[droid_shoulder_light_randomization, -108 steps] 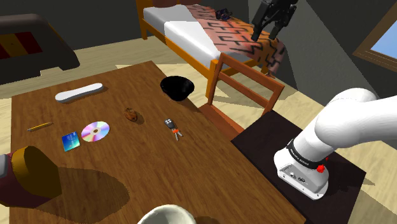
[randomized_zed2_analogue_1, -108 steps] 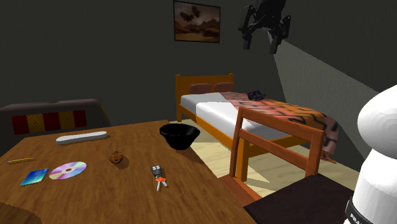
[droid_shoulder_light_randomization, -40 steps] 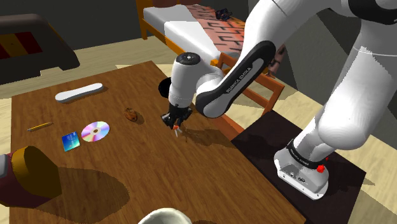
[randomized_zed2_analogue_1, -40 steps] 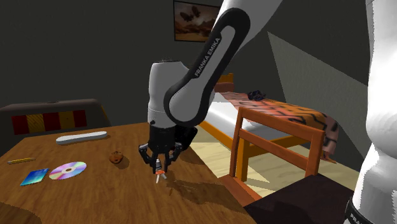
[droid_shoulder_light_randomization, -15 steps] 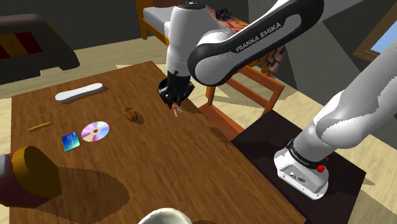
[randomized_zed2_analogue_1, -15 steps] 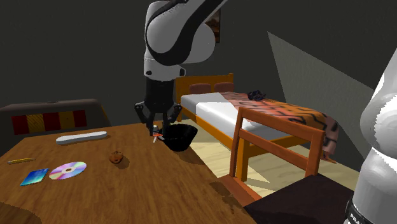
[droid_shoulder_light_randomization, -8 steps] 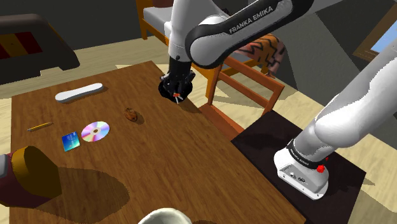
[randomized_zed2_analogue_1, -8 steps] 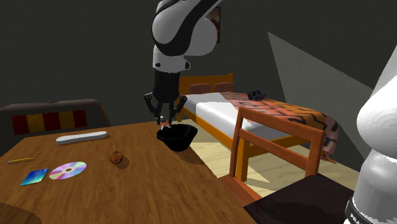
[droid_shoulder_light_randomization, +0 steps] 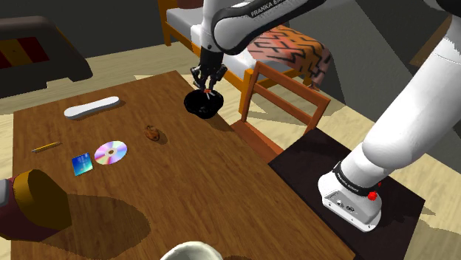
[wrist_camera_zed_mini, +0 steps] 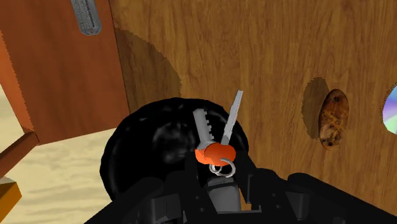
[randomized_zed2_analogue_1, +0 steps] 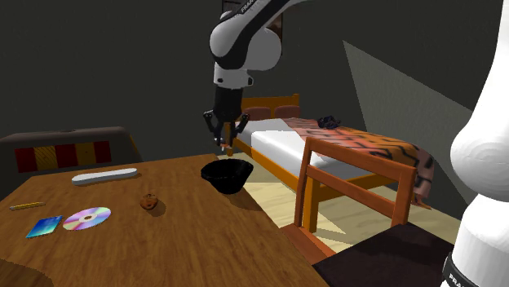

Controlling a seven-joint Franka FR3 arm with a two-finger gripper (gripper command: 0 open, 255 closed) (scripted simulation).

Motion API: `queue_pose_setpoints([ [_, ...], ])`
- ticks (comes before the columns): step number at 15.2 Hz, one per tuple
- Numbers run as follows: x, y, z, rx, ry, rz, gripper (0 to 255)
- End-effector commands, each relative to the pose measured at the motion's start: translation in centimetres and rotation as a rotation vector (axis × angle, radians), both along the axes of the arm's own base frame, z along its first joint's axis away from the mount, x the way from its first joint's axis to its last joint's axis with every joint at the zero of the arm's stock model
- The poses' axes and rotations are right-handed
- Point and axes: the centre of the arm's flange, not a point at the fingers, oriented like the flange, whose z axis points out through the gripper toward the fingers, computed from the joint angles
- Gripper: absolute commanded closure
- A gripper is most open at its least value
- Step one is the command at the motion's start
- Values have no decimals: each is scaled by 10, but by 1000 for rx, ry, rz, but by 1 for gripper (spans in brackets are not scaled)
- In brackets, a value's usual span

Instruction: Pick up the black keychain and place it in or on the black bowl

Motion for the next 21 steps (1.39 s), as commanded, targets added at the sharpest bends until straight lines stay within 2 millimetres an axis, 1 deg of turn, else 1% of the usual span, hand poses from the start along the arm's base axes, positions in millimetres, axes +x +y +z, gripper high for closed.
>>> queue_pose_setpoints([
  [1, 20, -17, 2, -1, 0, 1, 255],
  [4, 50, -43, 4, -1, 0, 1, 255],
  [5, 54, -46, 5, -1, 0, 1, 255],
  [21, 54, -46, -80, -1, 0, 1, 255],
])
